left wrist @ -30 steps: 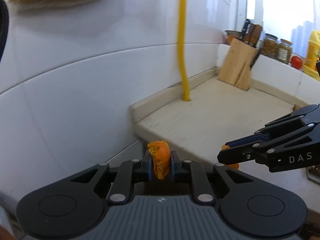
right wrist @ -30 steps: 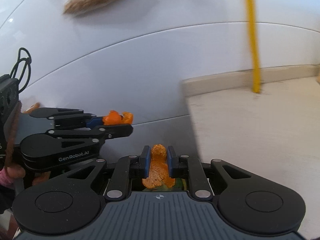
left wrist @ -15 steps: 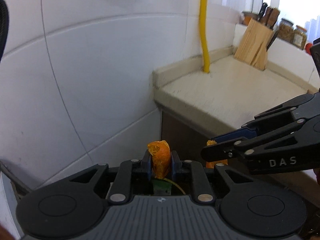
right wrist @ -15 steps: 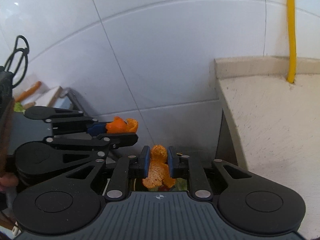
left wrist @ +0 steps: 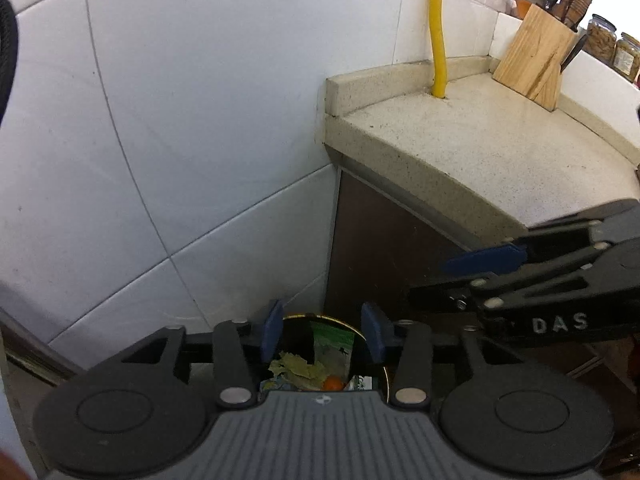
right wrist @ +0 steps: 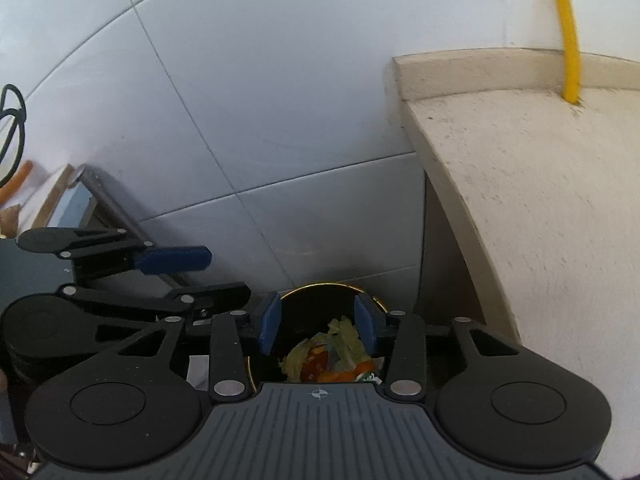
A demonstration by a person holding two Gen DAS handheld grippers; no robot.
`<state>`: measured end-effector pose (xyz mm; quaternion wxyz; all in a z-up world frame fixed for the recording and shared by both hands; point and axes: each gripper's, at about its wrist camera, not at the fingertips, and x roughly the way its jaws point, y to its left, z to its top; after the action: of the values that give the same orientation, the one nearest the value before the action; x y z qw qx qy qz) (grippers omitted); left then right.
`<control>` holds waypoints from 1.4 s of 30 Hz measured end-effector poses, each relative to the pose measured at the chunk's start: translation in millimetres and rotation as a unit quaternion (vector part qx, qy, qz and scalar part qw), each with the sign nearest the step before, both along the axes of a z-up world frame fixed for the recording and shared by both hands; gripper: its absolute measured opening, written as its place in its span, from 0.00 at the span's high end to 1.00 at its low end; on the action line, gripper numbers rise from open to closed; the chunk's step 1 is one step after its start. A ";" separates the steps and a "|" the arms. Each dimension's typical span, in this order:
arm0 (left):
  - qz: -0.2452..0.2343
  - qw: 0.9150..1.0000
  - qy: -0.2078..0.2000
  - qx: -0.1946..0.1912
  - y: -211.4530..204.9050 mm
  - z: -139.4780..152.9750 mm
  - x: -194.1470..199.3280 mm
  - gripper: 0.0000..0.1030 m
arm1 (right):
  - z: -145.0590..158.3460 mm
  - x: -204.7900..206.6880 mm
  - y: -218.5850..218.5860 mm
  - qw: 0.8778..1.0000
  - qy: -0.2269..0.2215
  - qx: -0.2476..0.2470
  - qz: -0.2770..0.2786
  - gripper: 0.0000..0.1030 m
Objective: Collect trash
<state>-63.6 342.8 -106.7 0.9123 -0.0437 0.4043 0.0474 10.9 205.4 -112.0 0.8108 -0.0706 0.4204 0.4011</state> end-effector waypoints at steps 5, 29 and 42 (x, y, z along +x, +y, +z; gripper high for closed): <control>0.007 1.000 -0.023 0.008 -2.1 8.9 -2.1 0.52 | 18.1 -26.1 -21.9 0.998 -0.041 0.007 -0.049 0.37; 0.111 0.988 -0.107 0.025 -132.9 79.1 -121.3 0.16 | 77.5 -126.6 -143.0 0.983 -0.126 0.048 -0.126 0.20; 0.145 0.983 -0.107 0.028 -154.6 92.6 -161.9 0.16 | 89.0 -167.9 -157.5 0.983 -0.137 0.067 -0.099 0.18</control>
<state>-225.5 188.2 -14.1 0.9348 -0.0806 0.2920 0.1857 -156.9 47.9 -22.9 0.8992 -0.0286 0.2827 0.3327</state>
